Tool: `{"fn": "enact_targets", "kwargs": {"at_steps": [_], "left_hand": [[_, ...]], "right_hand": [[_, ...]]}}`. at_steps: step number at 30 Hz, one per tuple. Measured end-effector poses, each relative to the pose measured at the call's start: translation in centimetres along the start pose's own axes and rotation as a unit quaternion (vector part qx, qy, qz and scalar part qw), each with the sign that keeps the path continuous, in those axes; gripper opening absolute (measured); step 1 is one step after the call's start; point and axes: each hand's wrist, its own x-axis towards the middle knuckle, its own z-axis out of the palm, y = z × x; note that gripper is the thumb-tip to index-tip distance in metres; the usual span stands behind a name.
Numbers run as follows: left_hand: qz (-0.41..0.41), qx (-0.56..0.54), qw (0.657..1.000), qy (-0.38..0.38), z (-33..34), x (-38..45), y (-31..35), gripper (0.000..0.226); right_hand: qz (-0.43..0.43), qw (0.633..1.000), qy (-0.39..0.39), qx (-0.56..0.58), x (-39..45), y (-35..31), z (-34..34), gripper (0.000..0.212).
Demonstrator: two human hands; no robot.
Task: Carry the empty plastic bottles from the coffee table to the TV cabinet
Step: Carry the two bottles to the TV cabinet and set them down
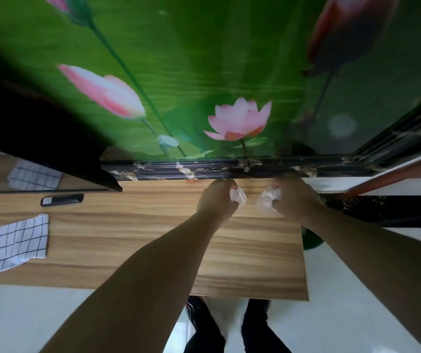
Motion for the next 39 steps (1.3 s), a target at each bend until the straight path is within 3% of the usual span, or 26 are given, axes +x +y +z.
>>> {"fn": "enact_targets", "kwargs": {"at_steps": [5, 17, 29, 39], "left_hand": [[0.008, 0.018, 1.000, 0.010, 1.7, 2.0, 0.6, 0.034], [0.039, 0.086, 0.994, -0.053, 2.6, 4.7, 1.1, 0.046], [0.046, 0.067, 0.996, -0.030, 3.0, 5.4, 1.8, 0.038], [0.044, 0.048, 0.998, -0.013, 2.8, 5.2, 1.4, 0.050]], "right_hand": [[0.006, 1.000, 0.010, 0.003, 1.4, 1.5, 1.4, 0.031], [-0.065, 0.997, 0.002, -0.048, 4.0, 3.2, 0.9, 0.043], [-0.048, 0.997, -0.005, -0.065, 4.6, 3.2, 0.4, 0.037], [-0.033, 0.998, -0.010, -0.061, 4.0, 3.6, 0.4, 0.049]]}}
